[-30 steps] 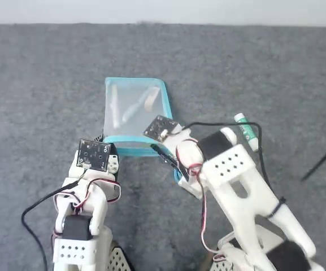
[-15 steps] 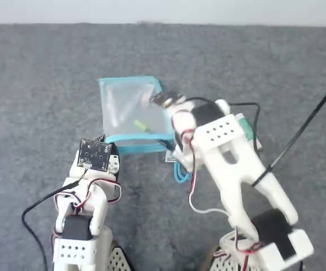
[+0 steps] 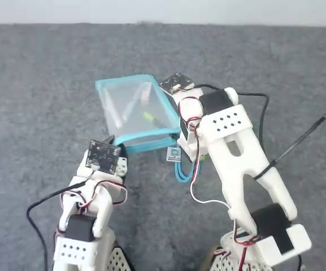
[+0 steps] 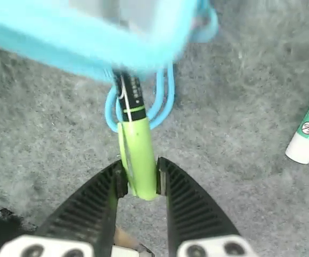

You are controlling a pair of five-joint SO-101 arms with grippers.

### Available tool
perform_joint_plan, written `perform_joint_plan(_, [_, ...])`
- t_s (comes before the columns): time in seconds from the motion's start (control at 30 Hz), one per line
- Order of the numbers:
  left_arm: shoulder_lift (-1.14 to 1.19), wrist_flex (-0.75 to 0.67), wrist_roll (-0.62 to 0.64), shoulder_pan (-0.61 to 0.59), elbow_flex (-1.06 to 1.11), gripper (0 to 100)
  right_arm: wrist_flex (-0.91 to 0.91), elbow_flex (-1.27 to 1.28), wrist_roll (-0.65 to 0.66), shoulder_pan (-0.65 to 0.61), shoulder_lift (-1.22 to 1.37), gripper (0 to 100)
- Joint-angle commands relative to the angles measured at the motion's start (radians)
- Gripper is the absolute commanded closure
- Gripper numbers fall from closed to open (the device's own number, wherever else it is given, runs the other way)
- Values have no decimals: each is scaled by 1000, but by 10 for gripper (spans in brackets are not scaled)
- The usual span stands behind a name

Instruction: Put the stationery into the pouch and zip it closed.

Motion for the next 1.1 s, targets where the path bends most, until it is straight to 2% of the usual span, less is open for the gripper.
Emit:
perform_joint_plan(0.0, [-25, 12, -6, 69, -24, 988, -1, -64, -23, -28, -4, 992])
perform_joint_plan(0.13, [-25, 26, -43, 69, -25, 988, -33, -64, -20, -67, -4, 992])
perform_joint_plan(0.5, [-25, 54, -46, 95, -48, 988, -134, -64, 12, -77, -12, 989])
perform_joint_plan(0.73, [-25, 49, -48, 83, -48, 988, -134, -63, 43, -159, -15, 842])
perform_joint_plan(0.93, [-25, 6, -46, -6, -44, 988, -137, -60, 43, -197, -87, 880])
perform_joint_plan(1.07, [-25, 3, -46, -14, -42, 988, -137, -37, 43, -193, -234, 887])
